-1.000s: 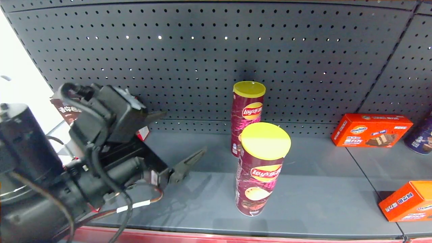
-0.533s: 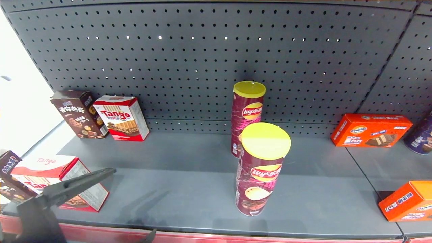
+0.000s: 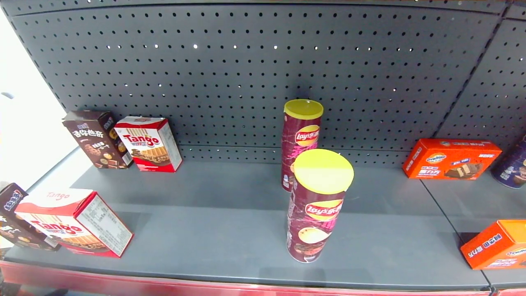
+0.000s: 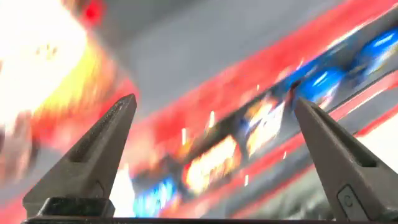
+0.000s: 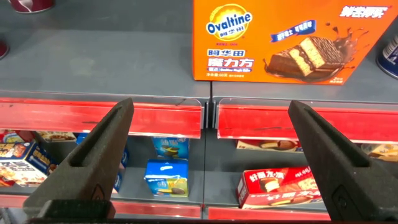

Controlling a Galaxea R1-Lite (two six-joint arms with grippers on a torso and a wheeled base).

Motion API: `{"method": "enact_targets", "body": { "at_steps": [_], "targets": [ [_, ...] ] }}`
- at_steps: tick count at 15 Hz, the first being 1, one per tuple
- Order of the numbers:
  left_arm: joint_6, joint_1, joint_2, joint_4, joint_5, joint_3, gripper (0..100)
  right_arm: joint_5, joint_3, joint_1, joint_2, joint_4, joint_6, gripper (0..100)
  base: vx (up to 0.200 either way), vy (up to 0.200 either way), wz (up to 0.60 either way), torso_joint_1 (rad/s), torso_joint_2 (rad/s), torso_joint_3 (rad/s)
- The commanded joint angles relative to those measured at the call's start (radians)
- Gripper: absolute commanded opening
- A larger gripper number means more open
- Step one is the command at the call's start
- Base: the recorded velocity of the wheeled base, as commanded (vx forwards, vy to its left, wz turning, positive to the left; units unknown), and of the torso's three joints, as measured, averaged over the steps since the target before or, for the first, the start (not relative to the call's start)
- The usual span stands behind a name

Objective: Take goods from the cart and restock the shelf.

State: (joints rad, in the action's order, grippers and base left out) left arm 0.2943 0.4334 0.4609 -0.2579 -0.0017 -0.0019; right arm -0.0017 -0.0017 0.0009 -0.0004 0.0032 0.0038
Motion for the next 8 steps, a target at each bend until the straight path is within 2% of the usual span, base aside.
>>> {"method": "enact_targets", "body": {
  "at_steps": [1,3,4,5,6,7,8],
  "targets": [
    [-0.01,-0.219,-0.192,0.221,-0.054,-0.004,100,0.0,0.0,0.001,0.0,0.0,-0.001,100,0.0,0.0,0.0,0.0,0.0,0.0],
    [-0.015,-0.315,-0.245,0.218,-0.064,-0.006,100,0.0,0.0,0.001,0.0,0.0,-0.001,100,0.0,0.0,0.0,0.0,0.0,0.0],
    [-0.053,-0.407,-0.283,0.218,-0.064,-0.007,100,0.0,0.0,0.001,0.0,0.0,-0.001,100,0.0,0.0,0.0,0.0,0.0,0.0],
    [-0.087,-0.453,-0.346,0.218,-0.064,-0.006,100,0.0,0.0,0.001,0.0,0.0,-0.001,100,0.0,0.0,0.0,0.0,0.0,0.0],
    [-0.09,-0.455,-0.35,0.218,-0.064,-0.006,100,0.0,0.0,0.001,0.0,0.0,-0.001,100,0.0,0.0,0.0,0.0,0.0,0.0],
    [-0.145,-0.433,-0.436,0.213,-0.069,-0.004,100,0.0,0.0,0.001,0.0,0.0,0.001,100,0.0,0.0,0.0,0.0,0.0,0.0],
    [-0.158,-0.427,-0.456,0.213,-0.064,-0.004,100,0.0,0.0,0.001,0.0,0.0,-0.001,100,0.0,0.0,0.0,0.0,0.0,0.0]
  ]
}}
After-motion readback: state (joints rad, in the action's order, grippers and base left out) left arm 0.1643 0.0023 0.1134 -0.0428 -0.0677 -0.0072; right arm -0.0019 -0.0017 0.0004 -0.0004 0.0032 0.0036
